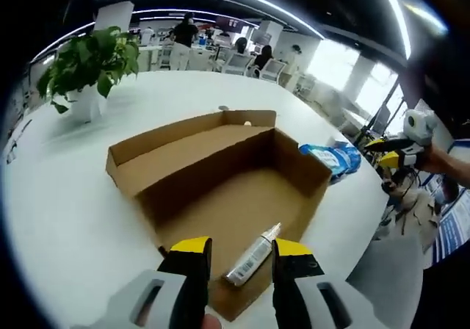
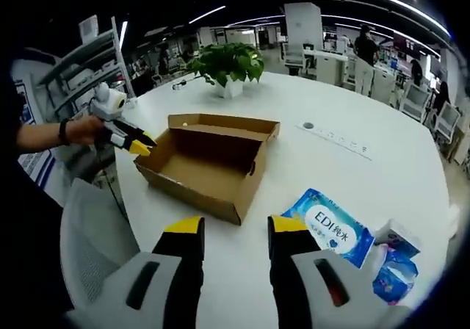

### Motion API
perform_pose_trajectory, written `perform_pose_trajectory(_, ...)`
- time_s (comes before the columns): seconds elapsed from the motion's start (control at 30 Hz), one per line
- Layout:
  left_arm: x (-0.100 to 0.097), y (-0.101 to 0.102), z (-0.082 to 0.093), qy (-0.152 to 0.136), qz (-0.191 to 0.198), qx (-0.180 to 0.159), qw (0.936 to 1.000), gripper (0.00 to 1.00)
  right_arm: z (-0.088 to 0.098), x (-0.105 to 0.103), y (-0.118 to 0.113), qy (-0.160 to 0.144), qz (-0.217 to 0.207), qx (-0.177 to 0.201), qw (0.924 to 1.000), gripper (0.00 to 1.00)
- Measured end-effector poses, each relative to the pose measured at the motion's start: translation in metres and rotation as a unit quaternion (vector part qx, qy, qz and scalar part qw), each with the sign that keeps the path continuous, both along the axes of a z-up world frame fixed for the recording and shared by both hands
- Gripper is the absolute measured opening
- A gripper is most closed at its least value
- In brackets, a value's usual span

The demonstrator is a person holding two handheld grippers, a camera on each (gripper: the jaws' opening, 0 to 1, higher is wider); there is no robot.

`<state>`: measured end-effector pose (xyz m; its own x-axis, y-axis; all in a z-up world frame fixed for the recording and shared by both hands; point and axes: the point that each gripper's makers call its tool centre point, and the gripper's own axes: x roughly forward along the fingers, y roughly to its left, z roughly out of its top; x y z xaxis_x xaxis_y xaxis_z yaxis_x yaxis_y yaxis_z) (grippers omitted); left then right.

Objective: Operate the shoe box by opening the lid, removing the specified soft item, and placing it in the target area until the item is outside and the box remains undamaged.

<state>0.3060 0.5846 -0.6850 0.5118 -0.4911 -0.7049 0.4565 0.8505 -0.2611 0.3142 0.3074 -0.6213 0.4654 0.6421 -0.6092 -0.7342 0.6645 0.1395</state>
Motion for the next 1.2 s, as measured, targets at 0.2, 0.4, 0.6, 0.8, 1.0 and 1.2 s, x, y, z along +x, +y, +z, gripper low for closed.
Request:
perform_pose_trajectory(0.2, 0.007, -0.007, -0.015, 0.01, -0.052, 0.041, 0.9978, 0.34, 0.0, -0.025, -0.015, 0.003, -0.019, 0.008, 0.9998, 0.36)
perform_pose_trajectory(0.4, 0.009, -0.019, -0.027, 0.032, -0.1, 0.047, 0.9933, 0.34, 0.0, -0.049, -0.027, 0.003, -0.049, 0.019, 0.9986, 0.39)
perform_pose_trajectory(0.6, 0.005, -0.023, -0.043, 0.055, -0.161, 0.086, 0.9817, 0.35, 0.003, -0.063, -0.037, -0.004, -0.087, 0.025, 0.9959, 0.4)
perform_pose_trajectory(0.8, 0.006, -0.03, -0.053, 0.066, -0.197, 0.095, 0.9736, 0.35, -0.003, -0.072, -0.052, -0.002, -0.134, 0.039, 0.9902, 0.39)
perform_pose_trajectory(1.0, 0.005, -0.03, -0.062, 0.08, -0.214, 0.096, 0.9687, 0.36, -0.002, -0.071, -0.06, -0.008, -0.165, 0.049, 0.9851, 0.39)
perform_pose_trajectory(1.2, 0.002, -0.031, -0.07, 0.095, -0.216, 0.09, 0.9675, 0.36, -0.002, -0.073, -0.058, -0.009, -0.172, 0.05, 0.9838, 0.39)
